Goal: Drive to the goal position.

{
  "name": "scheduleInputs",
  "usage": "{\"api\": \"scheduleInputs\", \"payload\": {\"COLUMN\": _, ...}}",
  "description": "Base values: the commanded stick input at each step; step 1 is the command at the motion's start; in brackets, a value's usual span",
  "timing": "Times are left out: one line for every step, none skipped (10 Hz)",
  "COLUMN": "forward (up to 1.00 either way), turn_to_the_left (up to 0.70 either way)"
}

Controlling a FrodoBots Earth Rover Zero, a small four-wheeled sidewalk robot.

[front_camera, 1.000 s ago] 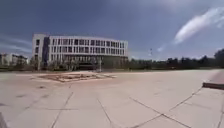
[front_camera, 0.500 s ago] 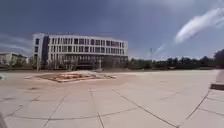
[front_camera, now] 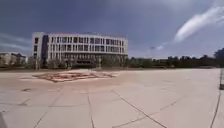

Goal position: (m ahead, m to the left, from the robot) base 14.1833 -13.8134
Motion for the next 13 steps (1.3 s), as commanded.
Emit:
{"api": "scheduleInputs", "payload": {"forward": 0.7, "turn_to_the_left": -0.25}}
{"api": "scheduleInputs", "payload": {"forward": 0.7, "turn_to_the_left": -0.19}}
{"api": "scheduleInputs", "payload": {"forward": 0.7, "turn_to_the_left": -0.03}}
{"api": "scheduleInputs", "payload": {"forward": 0.7, "turn_to_the_left": -0.01}}
{"api": "scheduleInputs", "payload": {"forward": 0.7, "turn_to_the_left": -0.01}}
{"api": "scheduleInputs", "payload": {"forward": 0.7, "turn_to_the_left": -0.01}}
{"api": "scheduleInputs", "payload": {"forward": 0.7, "turn_to_the_left": -0.01}}
{"api": "scheduleInputs", "payload": {"forward": 0.7, "turn_to_the_left": -0.01}}
{"api": "scheduleInputs", "payload": {"forward": 0.7, "turn_to_the_left": -0.01}}
{"api": "scheduleInputs", "payload": {"forward": 0.7, "turn_to_the_left": -0.01}}
{"api": "scheduleInputs", "payload": {"forward": 0.7, "turn_to_the_left": -0.01}}
{"api": "scheduleInputs", "payload": {"forward": 0.7, "turn_to_the_left": -0.01}}
{"api": "scheduleInputs", "payload": {"forward": 0.7, "turn_to_the_left": -0.01}}
